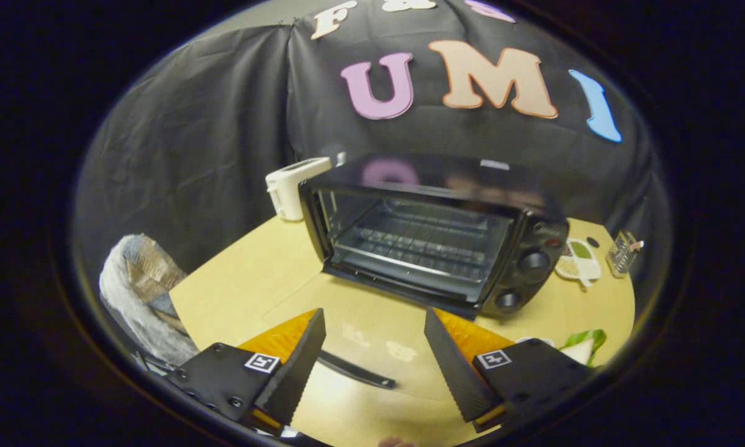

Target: Open the toaster oven, put the food inside, and close the toaster oven door.

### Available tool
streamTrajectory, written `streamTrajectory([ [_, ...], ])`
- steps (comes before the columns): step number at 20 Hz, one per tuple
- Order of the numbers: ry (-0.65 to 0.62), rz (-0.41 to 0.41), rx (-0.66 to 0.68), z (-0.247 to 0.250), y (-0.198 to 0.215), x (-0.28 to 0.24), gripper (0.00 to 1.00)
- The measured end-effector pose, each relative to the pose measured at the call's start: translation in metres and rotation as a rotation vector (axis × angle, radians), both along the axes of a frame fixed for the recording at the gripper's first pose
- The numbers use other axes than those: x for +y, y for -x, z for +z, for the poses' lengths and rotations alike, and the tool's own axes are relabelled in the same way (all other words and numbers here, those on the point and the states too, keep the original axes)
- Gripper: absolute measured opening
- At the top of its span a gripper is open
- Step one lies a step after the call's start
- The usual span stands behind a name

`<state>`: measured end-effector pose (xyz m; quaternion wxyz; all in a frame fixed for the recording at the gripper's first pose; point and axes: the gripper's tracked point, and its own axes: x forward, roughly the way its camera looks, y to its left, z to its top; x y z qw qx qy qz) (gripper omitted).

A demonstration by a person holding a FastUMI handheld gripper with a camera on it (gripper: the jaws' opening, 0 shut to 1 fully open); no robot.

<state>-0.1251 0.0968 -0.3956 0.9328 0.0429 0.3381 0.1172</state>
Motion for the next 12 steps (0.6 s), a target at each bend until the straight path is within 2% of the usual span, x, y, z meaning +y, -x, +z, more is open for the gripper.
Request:
streamTrajectory([
  [6, 0.039, -0.192, -0.097, 0.043, -0.023, -0.094, 0.99],
  [12, 0.087, -0.351, -0.081, 0.039, -0.005, -0.183, 0.99],
])
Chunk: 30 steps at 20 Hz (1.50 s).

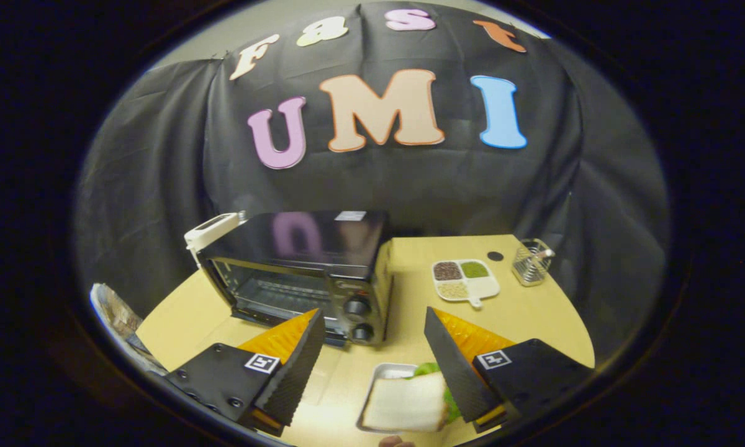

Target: Open the toaster oven, put the food inside, and close the toaster oven door.

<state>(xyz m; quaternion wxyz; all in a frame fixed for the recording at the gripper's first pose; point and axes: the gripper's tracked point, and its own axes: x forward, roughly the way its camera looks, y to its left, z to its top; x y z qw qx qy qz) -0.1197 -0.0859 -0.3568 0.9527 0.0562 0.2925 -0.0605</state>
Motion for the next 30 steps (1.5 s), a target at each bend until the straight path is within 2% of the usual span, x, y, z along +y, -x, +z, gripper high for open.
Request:
streamTrajectory([
  [6, -0.017, -0.085, 0.082, -0.040, 0.033, -0.044, 0.99],
  [15, -0.125, -0.159, 0.230, -0.106, 0.079, -0.055, 0.99],
  [20, -0.174, -0.156, 0.270, -0.119, 0.092, -0.044, 0.98],
  [23, -0.210, -0.123, 0.312, -0.127, 0.098, -0.030, 0.96],
  [26, -0.202, -0.121, 0.323, -0.126, 0.097, -0.031, 0.79],
  [30, -0.282, -0.133, 0.335, -0.117, 0.095, -0.025, 0.57],
])
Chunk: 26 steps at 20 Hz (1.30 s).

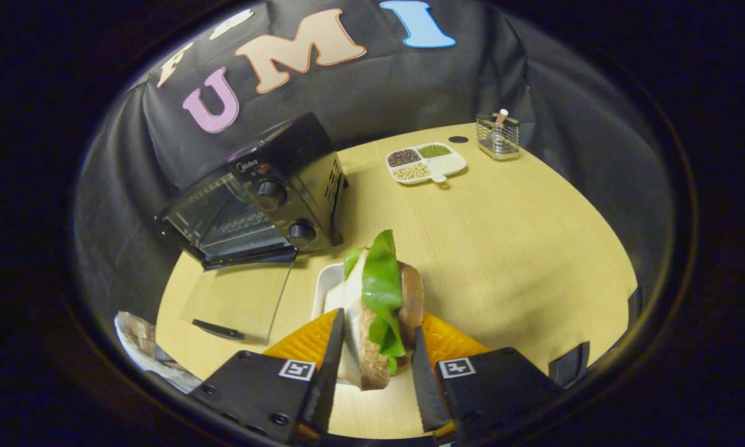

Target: Open the toaster oven, put the food inside, and close the toaster oven door.

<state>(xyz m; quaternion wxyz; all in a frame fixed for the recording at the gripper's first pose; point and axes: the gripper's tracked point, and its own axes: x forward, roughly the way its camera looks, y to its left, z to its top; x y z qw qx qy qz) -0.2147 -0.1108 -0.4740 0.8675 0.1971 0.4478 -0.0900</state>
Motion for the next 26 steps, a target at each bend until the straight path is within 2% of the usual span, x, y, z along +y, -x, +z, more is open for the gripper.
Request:
streamTrajectory([
  [2, -0.036, -0.029, -0.009, 0.011, -0.006, 0.003, 0.46],
  [5, 0.009, -0.031, -0.032, 0.026, -0.015, 0.002, 0.30],
  [9, -0.001, 0.005, -0.107, 0.062, -0.037, 0.019, 0.30],
  [14, -0.157, 0.008, -0.149, 0.088, -0.065, 0.069, 0.30],
  [21, -0.319, 0.022, -0.114, 0.076, -0.089, 0.146, 0.30],
  [26, -0.419, -0.007, -0.098, 0.059, -0.117, 0.194, 0.29],
])
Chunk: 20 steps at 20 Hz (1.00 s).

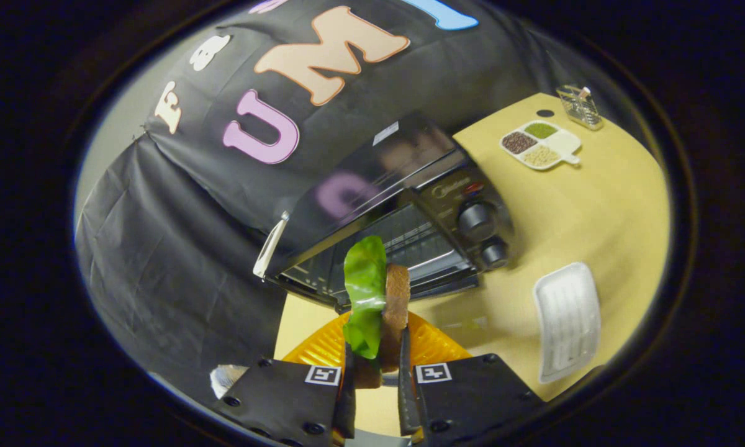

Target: Open the toaster oven, put the food inside, and close the toaster oven door.

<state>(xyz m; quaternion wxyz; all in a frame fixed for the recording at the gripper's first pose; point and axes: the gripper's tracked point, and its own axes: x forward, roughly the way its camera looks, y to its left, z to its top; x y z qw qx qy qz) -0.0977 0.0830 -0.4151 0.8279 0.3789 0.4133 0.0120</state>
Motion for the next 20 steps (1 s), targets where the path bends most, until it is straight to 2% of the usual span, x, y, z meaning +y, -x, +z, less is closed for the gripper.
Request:
streamTrajectory([
  [9, -0.111, -0.078, 0.008, -0.032, -0.042, 0.044, 0.29],
  [20, -0.257, -0.071, 0.022, -0.032, -0.053, 0.066, 0.29],
])
